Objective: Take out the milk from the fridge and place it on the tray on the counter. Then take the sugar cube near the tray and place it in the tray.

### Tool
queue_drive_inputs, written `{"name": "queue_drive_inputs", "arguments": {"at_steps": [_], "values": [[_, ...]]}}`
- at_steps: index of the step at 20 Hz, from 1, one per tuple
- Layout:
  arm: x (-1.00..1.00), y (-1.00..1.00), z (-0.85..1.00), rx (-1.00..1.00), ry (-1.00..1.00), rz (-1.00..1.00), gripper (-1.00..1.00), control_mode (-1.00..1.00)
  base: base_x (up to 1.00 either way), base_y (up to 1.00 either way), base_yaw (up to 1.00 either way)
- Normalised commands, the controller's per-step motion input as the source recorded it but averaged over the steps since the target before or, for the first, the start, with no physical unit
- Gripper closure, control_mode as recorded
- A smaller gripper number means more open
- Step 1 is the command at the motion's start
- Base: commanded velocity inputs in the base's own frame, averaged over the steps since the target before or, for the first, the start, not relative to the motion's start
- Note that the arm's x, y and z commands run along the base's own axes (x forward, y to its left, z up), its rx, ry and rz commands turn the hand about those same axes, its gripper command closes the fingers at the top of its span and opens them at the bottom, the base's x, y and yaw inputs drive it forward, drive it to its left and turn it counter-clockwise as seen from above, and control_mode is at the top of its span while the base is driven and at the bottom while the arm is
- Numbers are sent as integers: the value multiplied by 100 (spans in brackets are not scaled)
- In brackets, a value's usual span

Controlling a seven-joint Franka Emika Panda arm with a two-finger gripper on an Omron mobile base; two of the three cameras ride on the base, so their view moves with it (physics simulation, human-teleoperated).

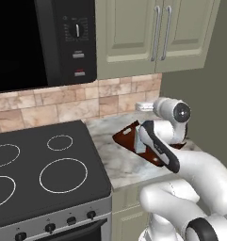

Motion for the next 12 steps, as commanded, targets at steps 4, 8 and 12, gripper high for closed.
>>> {"name": "queue_drive_inputs", "arguments": {"at_steps": [4,8,12], "values": [[-51,-29,52,0,17,0,-100,-100,0,0,0],[-77,-49,32,0,19,-4,-100,-100,0,0,0],[-36,-42,2,0,29,-14,-100,-100,0,0,0]]}}
